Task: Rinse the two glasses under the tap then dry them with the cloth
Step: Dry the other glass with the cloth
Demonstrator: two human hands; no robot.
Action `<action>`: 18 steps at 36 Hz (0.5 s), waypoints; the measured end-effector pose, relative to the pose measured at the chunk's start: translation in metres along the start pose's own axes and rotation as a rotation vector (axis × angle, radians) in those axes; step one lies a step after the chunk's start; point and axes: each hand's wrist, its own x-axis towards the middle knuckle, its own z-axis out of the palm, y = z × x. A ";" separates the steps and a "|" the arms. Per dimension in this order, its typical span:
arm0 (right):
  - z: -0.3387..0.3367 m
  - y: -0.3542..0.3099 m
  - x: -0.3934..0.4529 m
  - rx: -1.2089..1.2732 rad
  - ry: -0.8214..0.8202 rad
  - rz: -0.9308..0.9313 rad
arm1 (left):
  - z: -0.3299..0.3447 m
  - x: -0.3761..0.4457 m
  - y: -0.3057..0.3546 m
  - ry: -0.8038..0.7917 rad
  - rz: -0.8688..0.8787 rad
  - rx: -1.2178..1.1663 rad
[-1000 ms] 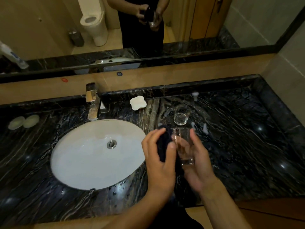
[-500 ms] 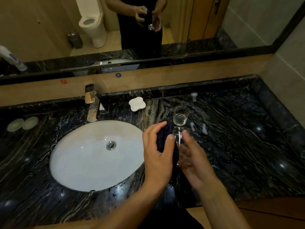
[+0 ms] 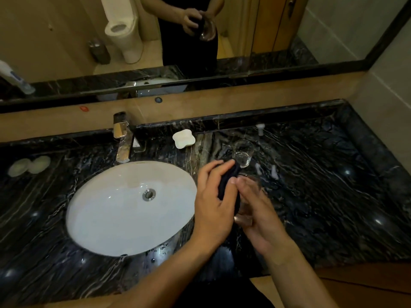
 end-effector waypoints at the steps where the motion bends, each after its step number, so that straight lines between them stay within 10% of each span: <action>1: 0.000 0.000 0.001 0.065 -0.007 0.007 | 0.000 -0.003 -0.001 -0.008 0.012 -0.010; 5: -0.006 -0.005 0.004 0.168 -0.005 -0.042 | -0.006 -0.016 -0.012 -0.065 -0.101 -0.124; 13: -0.013 0.000 -0.004 -0.248 0.083 -0.423 | -0.010 -0.015 -0.019 -0.047 -1.015 -0.876; 18: -0.007 0.022 -0.004 -0.544 -0.031 -0.580 | 0.002 -0.014 -0.004 -0.106 -1.110 -1.167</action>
